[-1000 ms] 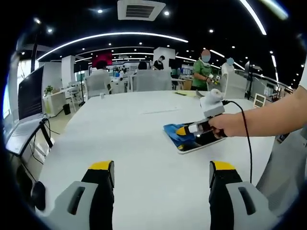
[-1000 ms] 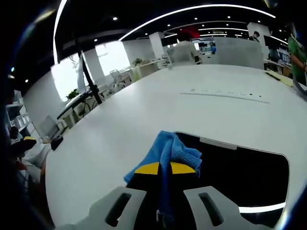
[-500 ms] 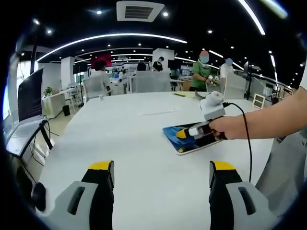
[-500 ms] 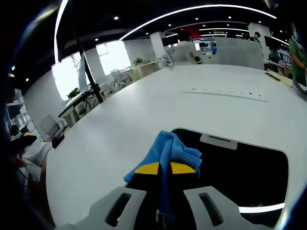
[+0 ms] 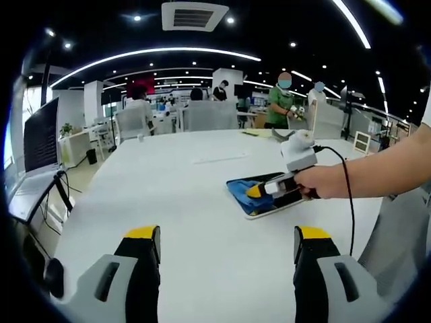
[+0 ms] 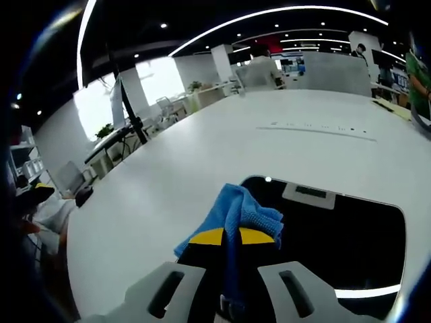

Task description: Wipe the mirror surface with the cleaning cloth until all visible marks leave the cleaned area.

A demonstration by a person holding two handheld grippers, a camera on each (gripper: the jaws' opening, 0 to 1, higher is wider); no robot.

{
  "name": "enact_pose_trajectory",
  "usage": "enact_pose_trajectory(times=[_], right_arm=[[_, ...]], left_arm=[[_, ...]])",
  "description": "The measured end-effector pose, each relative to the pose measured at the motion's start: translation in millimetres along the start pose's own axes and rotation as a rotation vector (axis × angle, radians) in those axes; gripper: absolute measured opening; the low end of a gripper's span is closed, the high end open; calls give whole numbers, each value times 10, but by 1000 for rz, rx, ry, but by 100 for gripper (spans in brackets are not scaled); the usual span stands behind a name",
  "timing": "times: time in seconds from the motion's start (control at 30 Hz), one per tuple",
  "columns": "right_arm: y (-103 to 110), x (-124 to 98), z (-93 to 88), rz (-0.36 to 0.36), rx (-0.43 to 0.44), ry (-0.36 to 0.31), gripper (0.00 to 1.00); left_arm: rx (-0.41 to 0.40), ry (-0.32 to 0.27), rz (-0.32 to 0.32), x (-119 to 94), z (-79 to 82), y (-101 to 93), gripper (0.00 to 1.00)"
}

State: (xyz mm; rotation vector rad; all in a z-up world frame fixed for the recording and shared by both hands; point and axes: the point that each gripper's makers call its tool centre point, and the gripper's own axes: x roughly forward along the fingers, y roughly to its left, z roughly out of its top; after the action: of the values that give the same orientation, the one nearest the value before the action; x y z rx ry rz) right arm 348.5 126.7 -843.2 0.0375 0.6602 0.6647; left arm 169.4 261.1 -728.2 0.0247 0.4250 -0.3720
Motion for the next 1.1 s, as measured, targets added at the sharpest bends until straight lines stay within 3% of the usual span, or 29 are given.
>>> enact_pose_trajectory(times=[1.1], right_arm=[[127,-94,-112,-6,-43,-15,1]], left_arm=[[3,-8,-11,-10,17,-70,81]])
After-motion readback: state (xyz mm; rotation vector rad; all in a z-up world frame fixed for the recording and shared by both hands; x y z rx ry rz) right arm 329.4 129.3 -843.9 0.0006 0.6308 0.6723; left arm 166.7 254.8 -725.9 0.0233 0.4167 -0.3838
